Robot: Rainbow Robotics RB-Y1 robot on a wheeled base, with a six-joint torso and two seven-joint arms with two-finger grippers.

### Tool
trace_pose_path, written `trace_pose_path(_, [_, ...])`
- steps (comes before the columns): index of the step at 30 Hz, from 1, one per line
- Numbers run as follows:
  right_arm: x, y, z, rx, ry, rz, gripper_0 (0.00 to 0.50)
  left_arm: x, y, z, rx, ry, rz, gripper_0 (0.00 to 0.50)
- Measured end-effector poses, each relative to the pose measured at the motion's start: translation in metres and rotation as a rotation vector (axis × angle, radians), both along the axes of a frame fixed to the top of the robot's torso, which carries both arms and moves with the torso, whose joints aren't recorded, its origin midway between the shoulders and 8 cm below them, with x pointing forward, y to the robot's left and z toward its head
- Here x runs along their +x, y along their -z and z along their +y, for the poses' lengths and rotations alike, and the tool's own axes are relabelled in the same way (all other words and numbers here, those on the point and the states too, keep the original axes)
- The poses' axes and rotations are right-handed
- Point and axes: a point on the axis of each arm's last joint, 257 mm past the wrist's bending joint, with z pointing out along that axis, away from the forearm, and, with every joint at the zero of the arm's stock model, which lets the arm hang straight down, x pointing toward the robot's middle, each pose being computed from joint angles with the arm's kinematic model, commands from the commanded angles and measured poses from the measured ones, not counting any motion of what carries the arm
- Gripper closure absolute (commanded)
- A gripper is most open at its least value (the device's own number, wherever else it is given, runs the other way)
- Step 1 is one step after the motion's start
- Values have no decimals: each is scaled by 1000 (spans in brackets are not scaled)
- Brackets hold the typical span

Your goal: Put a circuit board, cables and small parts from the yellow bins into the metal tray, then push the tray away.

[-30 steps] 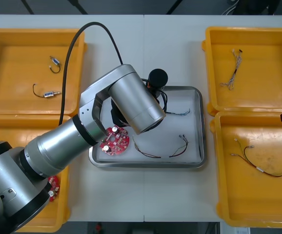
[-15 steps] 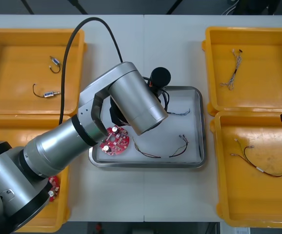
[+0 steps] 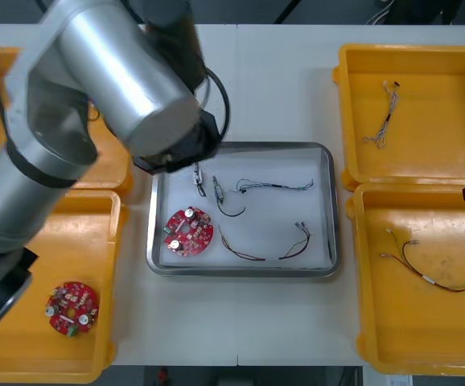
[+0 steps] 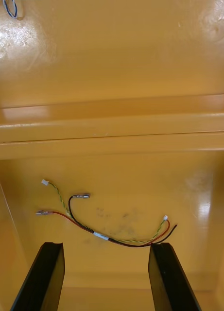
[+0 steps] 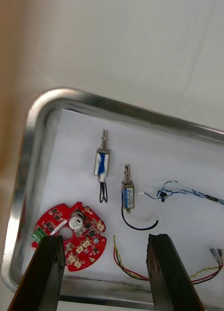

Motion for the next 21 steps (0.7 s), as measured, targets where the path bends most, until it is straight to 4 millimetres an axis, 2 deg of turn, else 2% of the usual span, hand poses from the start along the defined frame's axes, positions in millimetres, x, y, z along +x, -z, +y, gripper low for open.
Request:
trace_pose_path(3, [0,0,0,0,0,0,0,5,-20,24,-28,-19,-9,0])
trace_pose_path(7, [0,0,0,0,0,0,0,6,-35,54,-12,-1,-7,0])
trace_pose_path(16, [0,0,0,-1,0,-1,0,3,-56,120,165,212,0,0])
trace_pose_path(21, [-3,4,0,1,2,10,0,-11,-59,166,105,165,36,0])
